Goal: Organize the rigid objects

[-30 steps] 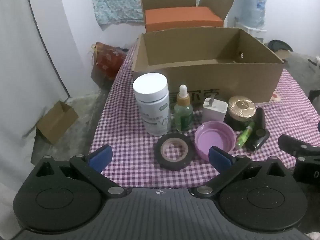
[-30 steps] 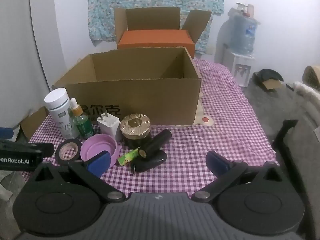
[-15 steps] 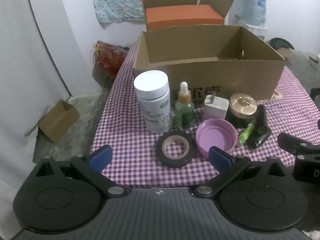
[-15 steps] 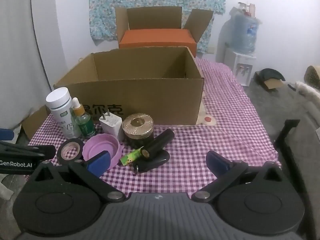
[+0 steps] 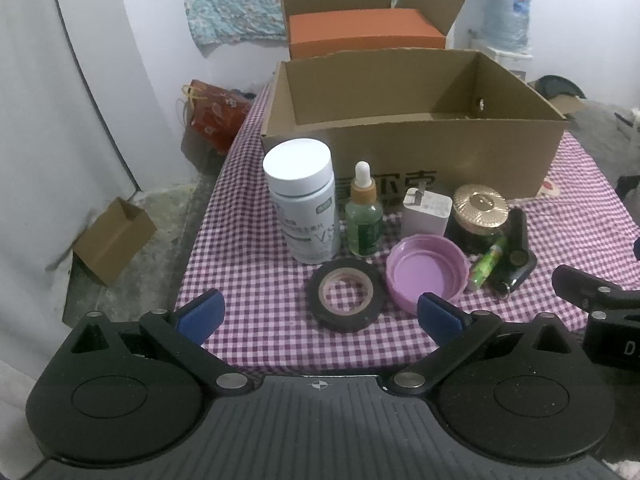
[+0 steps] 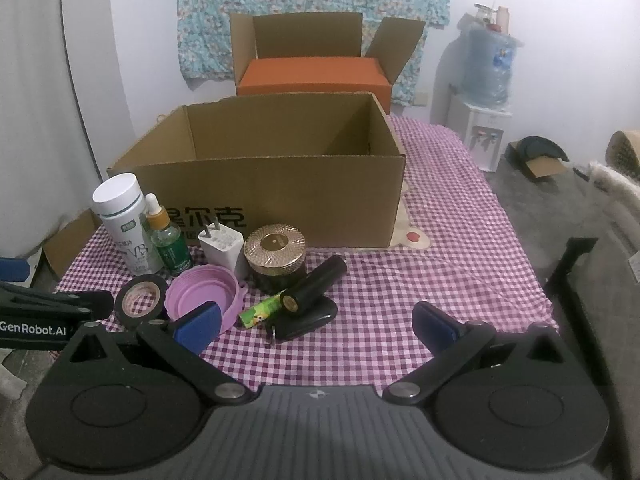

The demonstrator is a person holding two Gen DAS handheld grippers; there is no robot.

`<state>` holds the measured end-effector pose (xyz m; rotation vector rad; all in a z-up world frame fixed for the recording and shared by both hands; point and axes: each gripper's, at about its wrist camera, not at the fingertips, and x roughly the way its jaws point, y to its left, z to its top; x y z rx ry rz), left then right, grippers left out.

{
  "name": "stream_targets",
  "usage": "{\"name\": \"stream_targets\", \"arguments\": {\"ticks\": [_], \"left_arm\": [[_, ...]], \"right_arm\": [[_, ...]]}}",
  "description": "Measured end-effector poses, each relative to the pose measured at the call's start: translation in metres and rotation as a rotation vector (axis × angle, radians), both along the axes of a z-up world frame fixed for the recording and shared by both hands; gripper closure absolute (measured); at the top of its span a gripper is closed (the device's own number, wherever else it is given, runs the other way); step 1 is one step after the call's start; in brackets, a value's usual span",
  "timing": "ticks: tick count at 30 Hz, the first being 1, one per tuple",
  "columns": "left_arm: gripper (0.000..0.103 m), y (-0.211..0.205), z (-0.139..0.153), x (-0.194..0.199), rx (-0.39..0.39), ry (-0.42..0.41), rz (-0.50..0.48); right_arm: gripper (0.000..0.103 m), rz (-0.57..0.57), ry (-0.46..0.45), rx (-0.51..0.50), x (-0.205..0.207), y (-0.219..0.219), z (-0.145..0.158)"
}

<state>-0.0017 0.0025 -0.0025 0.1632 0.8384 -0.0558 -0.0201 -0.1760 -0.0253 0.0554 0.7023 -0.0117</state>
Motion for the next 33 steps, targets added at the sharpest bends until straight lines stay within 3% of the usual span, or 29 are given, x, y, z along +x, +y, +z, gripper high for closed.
{"name": "stream_targets", "arguments": {"ticks": [33], "left_arm": [[0.0, 0.0016, 0.0024, -0.0001, 0.0, -0.005, 0.001]], "right_arm": [[0.0, 0.004, -0.015, -0.006, -0.0004, 0.0015, 0.0049]]}}
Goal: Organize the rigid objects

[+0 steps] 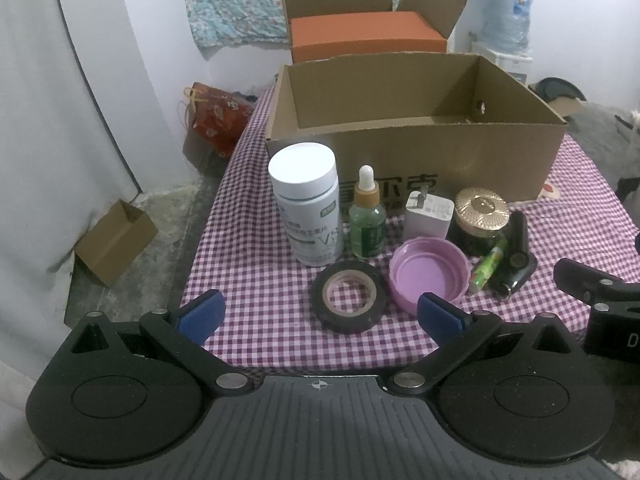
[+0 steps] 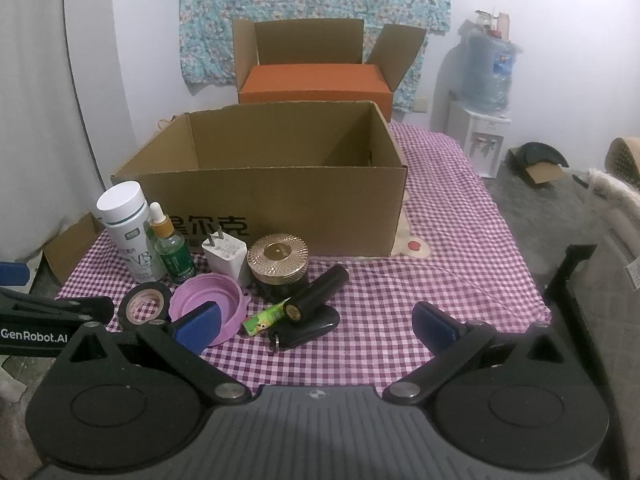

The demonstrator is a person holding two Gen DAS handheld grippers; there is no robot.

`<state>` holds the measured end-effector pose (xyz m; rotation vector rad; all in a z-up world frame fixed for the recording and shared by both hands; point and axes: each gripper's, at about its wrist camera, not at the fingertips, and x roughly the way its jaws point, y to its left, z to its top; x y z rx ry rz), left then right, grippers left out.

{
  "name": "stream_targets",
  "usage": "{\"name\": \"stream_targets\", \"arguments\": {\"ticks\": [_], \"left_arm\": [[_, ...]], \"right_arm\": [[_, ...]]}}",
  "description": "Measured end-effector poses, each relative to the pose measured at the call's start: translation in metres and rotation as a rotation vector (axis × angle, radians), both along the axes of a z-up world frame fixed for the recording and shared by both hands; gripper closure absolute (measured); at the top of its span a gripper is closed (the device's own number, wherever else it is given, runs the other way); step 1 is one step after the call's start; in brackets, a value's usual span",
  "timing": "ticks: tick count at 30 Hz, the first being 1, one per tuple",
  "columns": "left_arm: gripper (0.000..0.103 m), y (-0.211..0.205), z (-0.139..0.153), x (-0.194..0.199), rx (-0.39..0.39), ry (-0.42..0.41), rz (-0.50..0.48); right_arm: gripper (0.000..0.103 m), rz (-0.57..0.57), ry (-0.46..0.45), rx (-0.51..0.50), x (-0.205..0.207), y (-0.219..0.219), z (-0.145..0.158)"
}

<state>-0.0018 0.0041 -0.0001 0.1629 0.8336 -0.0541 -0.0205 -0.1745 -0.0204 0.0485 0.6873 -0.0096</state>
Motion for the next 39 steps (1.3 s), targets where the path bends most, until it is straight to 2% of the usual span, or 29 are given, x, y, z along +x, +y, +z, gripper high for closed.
{"name": "stream_targets", "arguments": {"ticks": [33, 39], "left_arm": [[0.0, 0.002, -0.007, 0.003, 0.006, 0.024, 0.008], [0.0, 0.001, -0.011, 0.004, -0.014, 0.03, -0.006]], "right_arm": [[0.0, 0.002, 0.004, 0.009, 0.002, 0.003, -0.004], [0.0, 0.002, 0.008, 0.017, 0.004, 0.001, -0.007]]}}
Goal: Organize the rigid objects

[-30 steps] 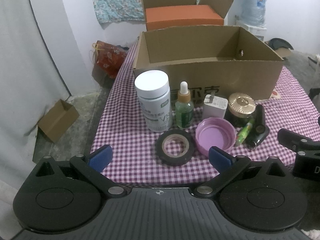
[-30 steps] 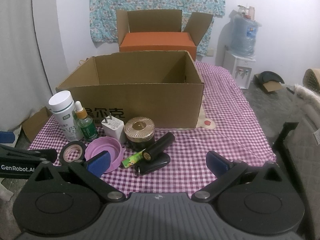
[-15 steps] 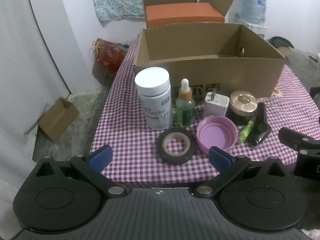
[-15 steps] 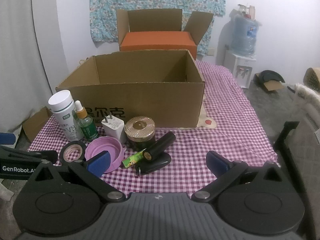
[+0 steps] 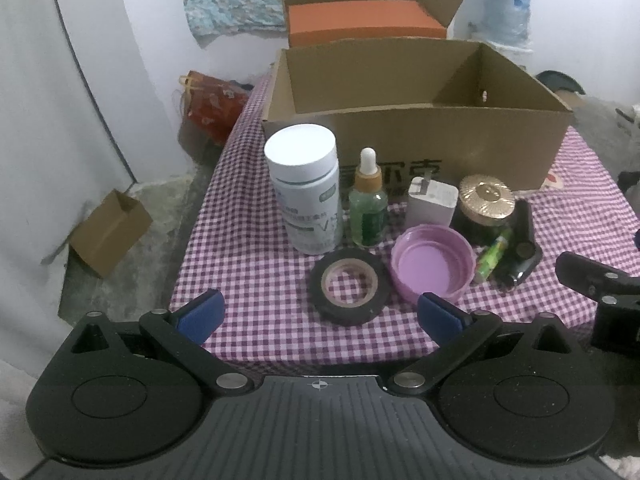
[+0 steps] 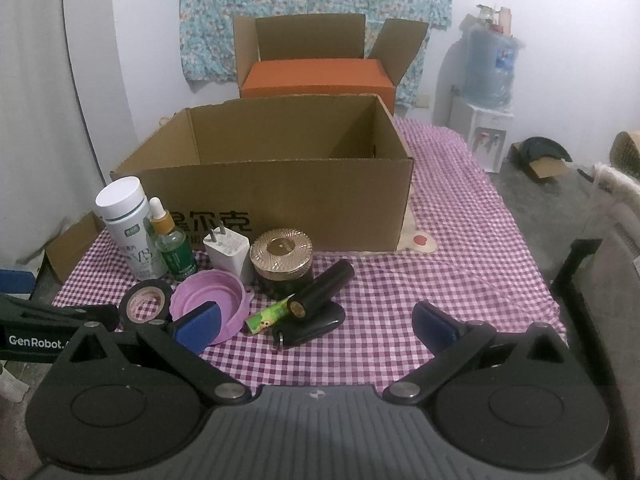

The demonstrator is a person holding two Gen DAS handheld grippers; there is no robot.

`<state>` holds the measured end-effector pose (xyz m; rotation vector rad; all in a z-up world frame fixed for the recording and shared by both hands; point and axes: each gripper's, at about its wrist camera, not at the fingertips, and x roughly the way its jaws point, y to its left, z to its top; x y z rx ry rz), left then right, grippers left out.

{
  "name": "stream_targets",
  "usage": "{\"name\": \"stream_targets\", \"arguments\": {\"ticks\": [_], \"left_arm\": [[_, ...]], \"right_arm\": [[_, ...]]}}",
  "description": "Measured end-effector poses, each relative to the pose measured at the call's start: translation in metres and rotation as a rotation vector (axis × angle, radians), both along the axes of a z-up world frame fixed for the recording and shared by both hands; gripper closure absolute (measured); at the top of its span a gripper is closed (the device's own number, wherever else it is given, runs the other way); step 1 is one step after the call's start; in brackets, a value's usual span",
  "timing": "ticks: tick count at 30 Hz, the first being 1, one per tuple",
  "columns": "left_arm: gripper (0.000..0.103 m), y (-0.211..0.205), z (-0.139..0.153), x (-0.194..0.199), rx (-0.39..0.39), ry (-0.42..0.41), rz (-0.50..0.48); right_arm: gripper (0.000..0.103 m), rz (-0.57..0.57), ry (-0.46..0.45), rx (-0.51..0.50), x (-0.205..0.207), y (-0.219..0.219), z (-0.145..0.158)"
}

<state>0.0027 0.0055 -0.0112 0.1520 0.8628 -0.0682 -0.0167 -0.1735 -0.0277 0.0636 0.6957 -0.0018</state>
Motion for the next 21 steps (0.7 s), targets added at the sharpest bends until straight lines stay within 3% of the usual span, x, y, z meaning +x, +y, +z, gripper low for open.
{"name": "stream_targets", "arguments": {"ticks": [9, 17, 21], "left_arm": [[0.0, -0.003, -0.01, -0.004, -0.049, 0.006, -0.066], [0.0, -0.009, -0.016, 0.003, -0.161, 0.037, -0.157], [0.0, -0.014, -0.015, 0.003, -0.172, 0.008, -0.189]], "right_arm": [[0.0, -0.025, 0.011, 0.066, -0.004, -0.013, -0.015], [0.0, -0.041, -0.022, 0.122, -0.001, -0.025, -0.012], [0.002, -0.045, -0.024, 0.14, 0.002, -0.03, -0.014]]}}
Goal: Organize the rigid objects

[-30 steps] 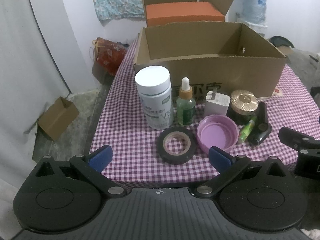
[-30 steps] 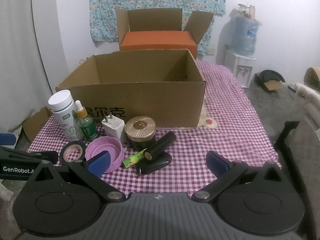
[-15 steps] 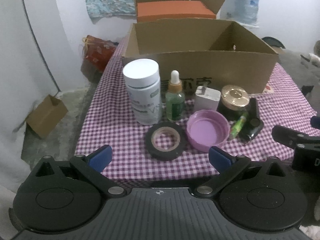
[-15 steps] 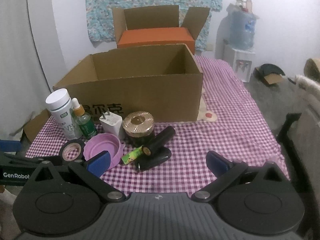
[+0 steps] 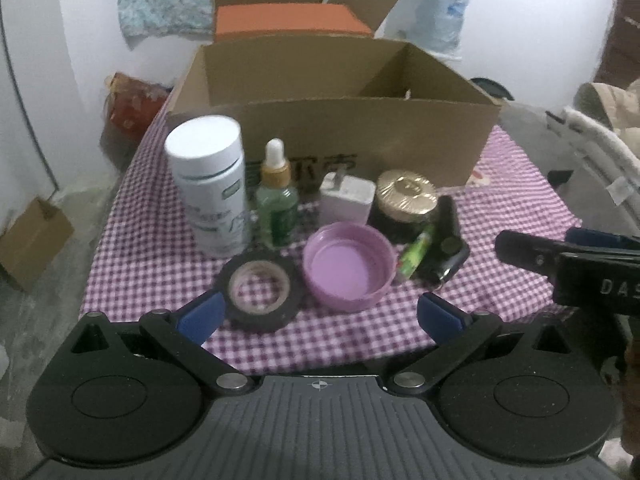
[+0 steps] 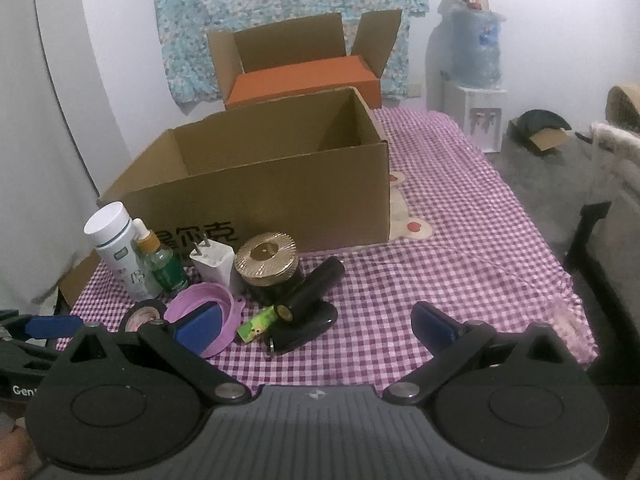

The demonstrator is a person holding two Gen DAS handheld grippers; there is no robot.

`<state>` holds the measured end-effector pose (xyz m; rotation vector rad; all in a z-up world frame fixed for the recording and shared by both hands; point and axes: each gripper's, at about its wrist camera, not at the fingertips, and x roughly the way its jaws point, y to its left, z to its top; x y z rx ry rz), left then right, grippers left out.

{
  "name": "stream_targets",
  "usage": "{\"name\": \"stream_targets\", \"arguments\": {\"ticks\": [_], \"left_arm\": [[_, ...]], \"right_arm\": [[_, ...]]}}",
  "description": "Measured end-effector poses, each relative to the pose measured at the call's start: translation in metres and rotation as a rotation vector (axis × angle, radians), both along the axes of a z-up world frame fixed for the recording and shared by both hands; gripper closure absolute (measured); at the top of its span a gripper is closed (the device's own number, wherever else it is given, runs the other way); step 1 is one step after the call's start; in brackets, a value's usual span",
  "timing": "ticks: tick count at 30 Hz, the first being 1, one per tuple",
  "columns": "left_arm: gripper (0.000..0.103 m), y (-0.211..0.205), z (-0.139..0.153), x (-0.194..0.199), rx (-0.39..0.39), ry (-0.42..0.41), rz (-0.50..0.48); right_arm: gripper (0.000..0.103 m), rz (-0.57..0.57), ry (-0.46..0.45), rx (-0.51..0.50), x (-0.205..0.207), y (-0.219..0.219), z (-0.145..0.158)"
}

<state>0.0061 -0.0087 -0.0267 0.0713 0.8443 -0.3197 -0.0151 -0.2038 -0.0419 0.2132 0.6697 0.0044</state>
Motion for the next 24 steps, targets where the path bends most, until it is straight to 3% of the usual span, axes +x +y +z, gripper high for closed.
{"name": "stream_targets", "arguments": {"ticks": [6, 18, 24], "left_arm": [[0.0, -0.01, -0.001, -0.002, -0.028, -0.037, -0.046], [0.0, -0.026, -0.002, -0.001, 0.026, -0.085, -0.084], [0.001, -0.025, -0.007, 0.001, 0.045, -0.06, -0.078]], "right_arm": [[0.005, 0.0, 0.005, 0.023, 0.005, -0.007, -0.004], [0.009, 0.015, 0.008, 0.089, 0.012, -0.021, -0.012], [0.017, 0.052, 0.021, 0.114, 0.02, -0.017, -0.015]]}}
